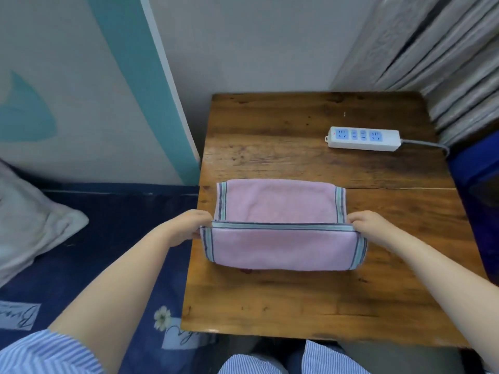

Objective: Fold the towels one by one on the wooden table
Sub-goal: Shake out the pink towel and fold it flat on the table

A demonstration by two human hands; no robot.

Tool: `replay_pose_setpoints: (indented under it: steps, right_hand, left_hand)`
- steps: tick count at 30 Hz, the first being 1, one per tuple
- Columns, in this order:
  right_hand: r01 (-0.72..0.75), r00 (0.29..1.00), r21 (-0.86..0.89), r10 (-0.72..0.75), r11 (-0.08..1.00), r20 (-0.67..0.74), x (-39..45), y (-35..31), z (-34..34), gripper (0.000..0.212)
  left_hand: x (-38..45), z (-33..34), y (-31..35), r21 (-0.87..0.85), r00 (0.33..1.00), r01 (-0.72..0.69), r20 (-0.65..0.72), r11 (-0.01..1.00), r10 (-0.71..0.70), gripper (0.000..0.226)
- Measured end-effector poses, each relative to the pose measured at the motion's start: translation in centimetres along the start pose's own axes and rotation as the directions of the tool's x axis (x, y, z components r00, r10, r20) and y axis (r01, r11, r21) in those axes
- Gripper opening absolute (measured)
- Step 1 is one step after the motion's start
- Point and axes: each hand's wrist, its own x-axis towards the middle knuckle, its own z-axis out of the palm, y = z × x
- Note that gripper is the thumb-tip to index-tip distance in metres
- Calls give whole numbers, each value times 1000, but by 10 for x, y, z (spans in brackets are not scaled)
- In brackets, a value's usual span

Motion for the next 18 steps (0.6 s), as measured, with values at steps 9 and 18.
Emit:
replay_pose_setpoints:
  steps: [9,18]
  right_hand:
    - [18,982,305,41,952,-183,62,-20,-32,27]
    - [-71,969,173,110,982,-222,111,-12,-15,18]
  left_hand:
    - [69,2,41,-298,941,-130,-339,946,23,15]
    - [127,15,43,-105,857,-73,-515,992,9,21]
